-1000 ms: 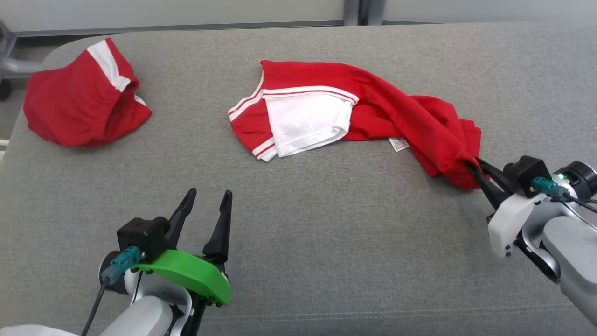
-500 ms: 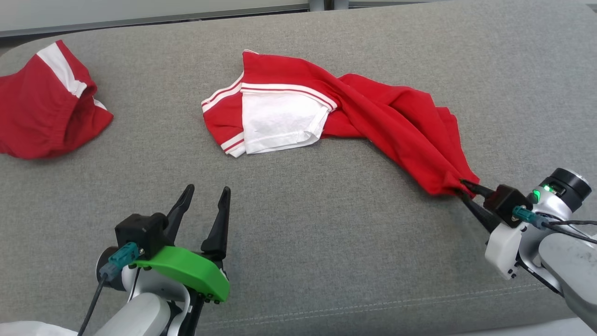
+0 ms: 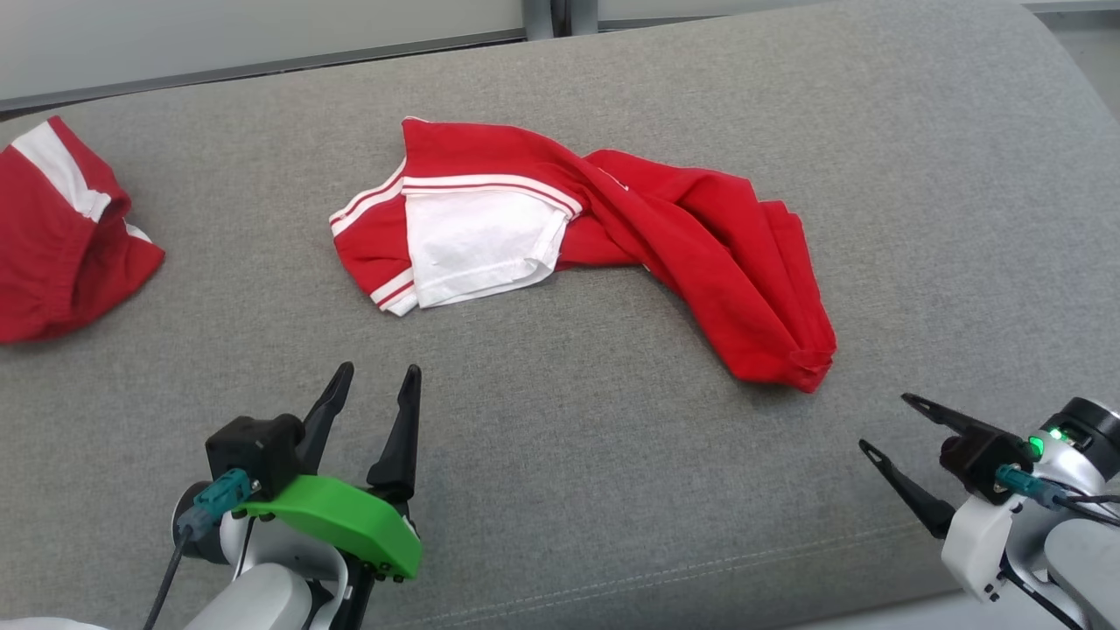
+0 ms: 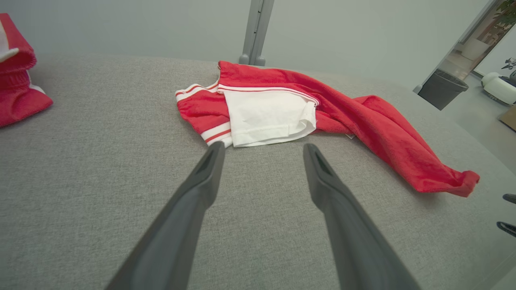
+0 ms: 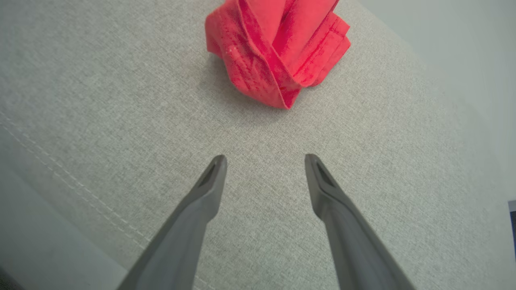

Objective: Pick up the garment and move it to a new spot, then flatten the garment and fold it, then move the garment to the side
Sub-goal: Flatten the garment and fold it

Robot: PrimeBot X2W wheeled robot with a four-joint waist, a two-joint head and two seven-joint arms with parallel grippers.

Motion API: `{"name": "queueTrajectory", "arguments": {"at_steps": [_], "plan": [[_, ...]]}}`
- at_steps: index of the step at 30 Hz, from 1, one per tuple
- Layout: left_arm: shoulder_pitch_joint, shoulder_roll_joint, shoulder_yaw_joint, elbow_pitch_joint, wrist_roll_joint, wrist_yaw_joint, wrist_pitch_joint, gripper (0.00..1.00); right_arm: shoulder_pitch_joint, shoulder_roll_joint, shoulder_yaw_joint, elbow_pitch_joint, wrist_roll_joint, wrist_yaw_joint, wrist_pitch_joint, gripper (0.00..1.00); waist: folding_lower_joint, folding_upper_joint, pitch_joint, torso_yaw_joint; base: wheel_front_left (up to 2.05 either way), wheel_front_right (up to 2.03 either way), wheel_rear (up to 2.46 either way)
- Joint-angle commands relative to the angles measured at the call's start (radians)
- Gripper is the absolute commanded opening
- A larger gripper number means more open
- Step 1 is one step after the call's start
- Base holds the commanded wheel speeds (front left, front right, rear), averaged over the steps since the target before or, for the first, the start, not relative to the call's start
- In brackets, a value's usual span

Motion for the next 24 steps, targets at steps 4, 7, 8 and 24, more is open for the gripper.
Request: {"name": "queueTrajectory", "arguments": {"at_steps": [4, 7, 8, 24], "plan": [[0.018, -0.009, 0.000, 0.021, -0.024, -0.013, 0.004, 1.00, 0.053, 0.033, -0.134, -0.032, 0.074, -0.002, -0.004, 1.00, 0.0000, -0.0001, -0.025, -0.031, 0.00, 0.00, 0.00], [-0.003, -0.029, 0.001, 0.057, -0.055, -0.035, 0.020, 1.00, 0.082, 0.076, -0.248, -0.063, 0.119, -0.002, -0.004, 1.00, 0.0000, -0.0001, -0.036, -0.044, 0.00, 0.00, 0.00], [-0.017, -0.035, 0.001, 0.076, -0.061, -0.042, 0.026, 1.00, 0.091, 0.095, -0.282, -0.076, 0.130, -0.002, -0.004, 1.00, 0.0000, -0.0001, -0.039, -0.049, 0.00, 0.00, 0.00], [-0.255, -0.153, 0.101, 0.559, -0.217, -0.160, 0.094, 1.00, 0.134, 0.312, -0.503, -0.260, 0.135, -0.002, -0.004, 1.00, 0.0000, -0.0001, 0.024, -0.207, 0.00, 0.00, 0.00]]}}
